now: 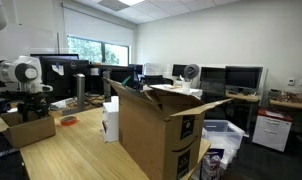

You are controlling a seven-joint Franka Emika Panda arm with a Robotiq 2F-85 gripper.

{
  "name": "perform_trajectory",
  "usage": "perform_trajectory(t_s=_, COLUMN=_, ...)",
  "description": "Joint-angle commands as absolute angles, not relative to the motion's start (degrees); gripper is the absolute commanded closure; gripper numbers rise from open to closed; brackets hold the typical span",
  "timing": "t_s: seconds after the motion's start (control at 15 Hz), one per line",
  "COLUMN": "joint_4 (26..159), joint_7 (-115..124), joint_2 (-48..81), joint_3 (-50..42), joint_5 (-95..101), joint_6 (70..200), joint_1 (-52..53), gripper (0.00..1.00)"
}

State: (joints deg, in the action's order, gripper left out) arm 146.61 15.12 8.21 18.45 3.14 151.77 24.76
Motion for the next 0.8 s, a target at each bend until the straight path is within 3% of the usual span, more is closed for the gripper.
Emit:
perform_trajectory(t_s=0.0, joint_4=148.40, joint_7=17.93, joint_2=8.08, joint_3=18.32, joint_5=5.30, joint_6=154.51, joint_1=24.86, gripper=0.00)
perform_trajectory(t_s=0.73, joint_4=149.41, joint_7=20.57, joint_2=8.62, joint_3=18.05, joint_5=7.41, joint_6=156.25, joint_1=25.34, gripper=0.00)
